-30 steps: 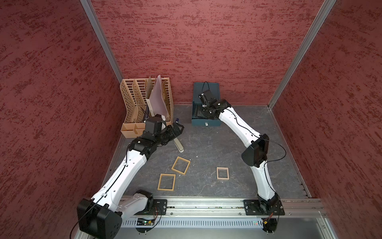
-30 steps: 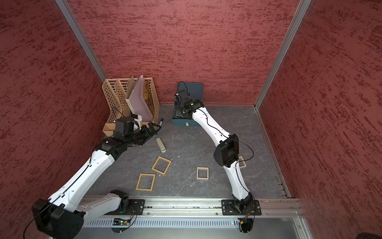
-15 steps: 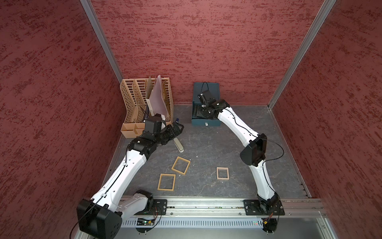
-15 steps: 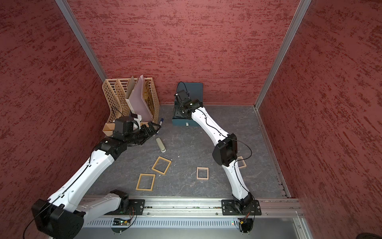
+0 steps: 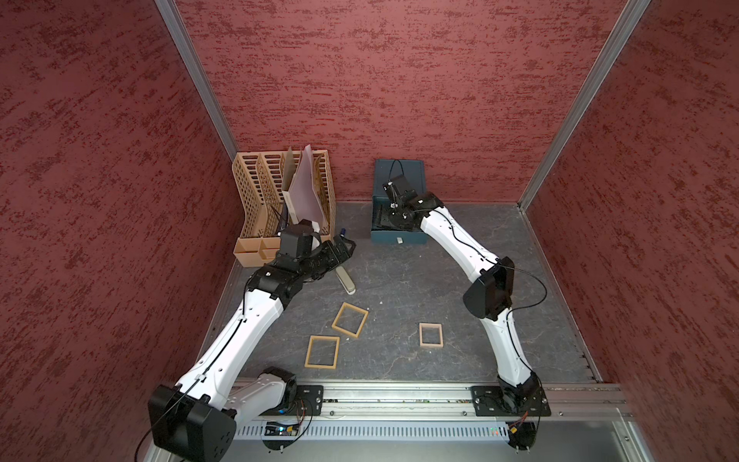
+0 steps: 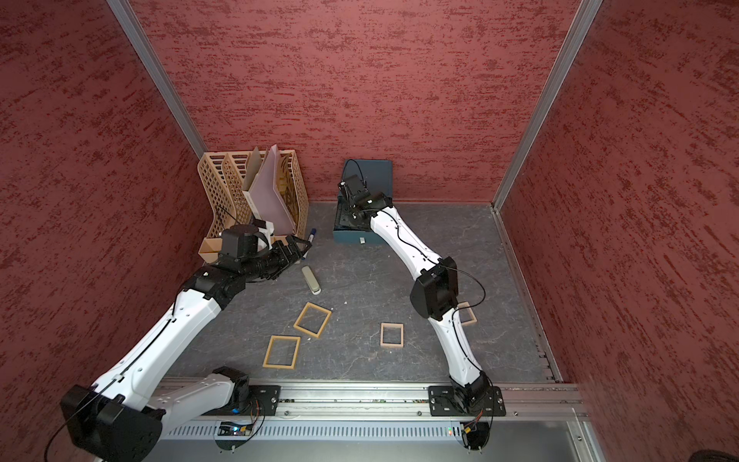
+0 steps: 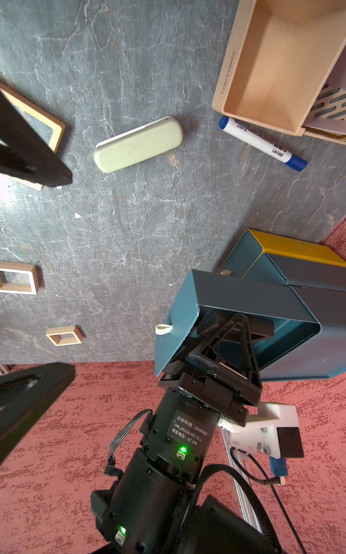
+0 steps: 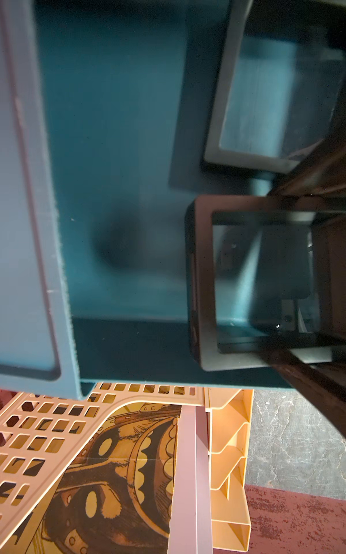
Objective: Place the brooch boxes into the drawer by color
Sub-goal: Place the brooch box in the drawer, then close the drawer in the storage box.
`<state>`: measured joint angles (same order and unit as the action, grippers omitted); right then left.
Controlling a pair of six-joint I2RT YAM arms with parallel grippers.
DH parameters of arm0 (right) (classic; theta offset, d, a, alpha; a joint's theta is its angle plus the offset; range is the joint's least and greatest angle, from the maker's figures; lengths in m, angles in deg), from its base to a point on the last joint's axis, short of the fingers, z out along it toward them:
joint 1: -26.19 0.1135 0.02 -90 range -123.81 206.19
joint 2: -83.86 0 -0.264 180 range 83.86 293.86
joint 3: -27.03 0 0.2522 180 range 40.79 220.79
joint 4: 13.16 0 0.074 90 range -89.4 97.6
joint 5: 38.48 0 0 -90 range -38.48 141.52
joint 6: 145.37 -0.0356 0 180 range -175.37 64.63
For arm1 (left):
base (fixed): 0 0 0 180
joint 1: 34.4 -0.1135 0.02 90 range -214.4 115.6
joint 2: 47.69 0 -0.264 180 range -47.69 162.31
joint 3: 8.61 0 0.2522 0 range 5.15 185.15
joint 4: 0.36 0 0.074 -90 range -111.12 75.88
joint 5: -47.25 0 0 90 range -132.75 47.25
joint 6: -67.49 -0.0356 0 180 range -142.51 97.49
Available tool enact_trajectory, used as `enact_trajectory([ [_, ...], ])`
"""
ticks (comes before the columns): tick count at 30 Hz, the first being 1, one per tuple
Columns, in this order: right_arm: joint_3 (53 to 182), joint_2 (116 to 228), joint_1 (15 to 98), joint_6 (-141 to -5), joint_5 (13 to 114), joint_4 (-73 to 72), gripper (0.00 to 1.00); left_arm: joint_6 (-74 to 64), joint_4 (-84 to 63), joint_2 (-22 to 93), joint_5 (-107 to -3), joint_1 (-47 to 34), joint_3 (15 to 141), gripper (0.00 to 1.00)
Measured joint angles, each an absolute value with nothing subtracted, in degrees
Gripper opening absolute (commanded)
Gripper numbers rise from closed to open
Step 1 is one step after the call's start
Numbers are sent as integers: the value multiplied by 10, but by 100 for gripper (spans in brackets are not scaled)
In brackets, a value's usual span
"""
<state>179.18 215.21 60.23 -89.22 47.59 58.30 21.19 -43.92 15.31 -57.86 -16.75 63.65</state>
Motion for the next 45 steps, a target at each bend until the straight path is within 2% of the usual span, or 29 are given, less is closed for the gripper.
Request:
enact_trajectory([
  [8, 1794, 2153, 601, -894, 482, 583, 80, 212, -439, 153, -579, -168, 636, 96],
  [15, 1811, 2157, 601, -895, 490, 584, 84, 212, -440, 153, -579, -168, 637, 96],
  [26, 1824, 2152, 601, -897, 490, 590, 79, 212, -441, 155, -580, -171, 651, 96],
  [31, 1821, 2106, 601, -897, 490, 589, 74, 212, -437, 175, -588, -175, 665, 96],
  [34, 1771, 2036, 601, -899, 494, 571, 71, 212, -432, 191, -594, -181, 671, 96],
  [39, 1590, 1860, 600, -923, 520, 494, 65, 209, -419, 225, -603, -190, 701, 96],
  [45, 1394, 1724, 598, -982, 566, 393, 61, 205, -380, 270, -622, -198, 738, 96],
])
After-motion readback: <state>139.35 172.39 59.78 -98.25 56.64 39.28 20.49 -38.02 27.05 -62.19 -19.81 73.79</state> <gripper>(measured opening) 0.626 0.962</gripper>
